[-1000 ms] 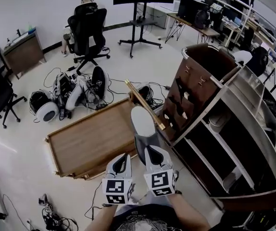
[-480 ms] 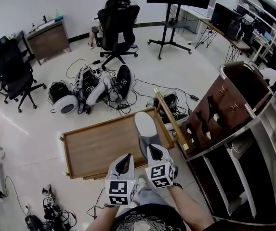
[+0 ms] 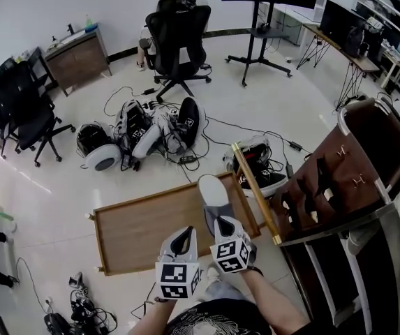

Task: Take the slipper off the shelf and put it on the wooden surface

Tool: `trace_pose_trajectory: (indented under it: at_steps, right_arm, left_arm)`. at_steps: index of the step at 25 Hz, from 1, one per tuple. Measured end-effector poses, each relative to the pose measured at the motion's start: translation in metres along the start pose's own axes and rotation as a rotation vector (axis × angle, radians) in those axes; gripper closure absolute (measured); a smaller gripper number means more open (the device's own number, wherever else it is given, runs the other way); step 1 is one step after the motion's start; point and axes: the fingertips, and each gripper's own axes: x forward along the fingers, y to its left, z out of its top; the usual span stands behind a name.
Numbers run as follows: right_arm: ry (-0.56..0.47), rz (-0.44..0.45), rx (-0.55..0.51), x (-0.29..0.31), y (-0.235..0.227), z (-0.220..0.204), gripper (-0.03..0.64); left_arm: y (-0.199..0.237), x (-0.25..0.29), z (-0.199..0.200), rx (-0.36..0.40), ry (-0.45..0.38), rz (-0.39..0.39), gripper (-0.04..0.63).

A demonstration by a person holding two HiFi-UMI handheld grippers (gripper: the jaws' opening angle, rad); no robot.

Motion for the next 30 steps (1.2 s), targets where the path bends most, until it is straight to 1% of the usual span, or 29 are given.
trace_pose_trajectory:
  at_steps: [2,7,11,16,21,30]
  right_arm:
    - [0.015,0.016,0.006,0.01,-0.002,-0.005,0.603]
    - [0.08,0.092,0.024,0.027,0.009,-0.025,0.586]
    - [0.082,0.104,0.049,0.029,0.009,-0.027,0.586]
    - [0.05,0.076,0.075,0.02,0.001,-0.014,0.586]
    - [-0.011,0.044,0.098,0.0,0.002,0.009,0.586]
    - [-0.163,-0.017,0.139,-0.074,0.016,0.058,0.586]
  left_arm:
    - [0.004,0.009,0.0,0.001,0.011,0.006,0.589]
    - [0.012,0.024,-0.003,-0.007,0.036,0.019,0.589]
    - [0.013,0.029,-0.003,-0.009,0.044,0.016,0.589]
    - [0.008,0.028,-0.005,-0.005,0.046,0.001,0.589]
    - [0.003,0.016,0.0,0.001,0.023,-0.015,0.589]
    - [-0.017,-0.033,-0.003,0.024,-0.027,-0.057,0.589]
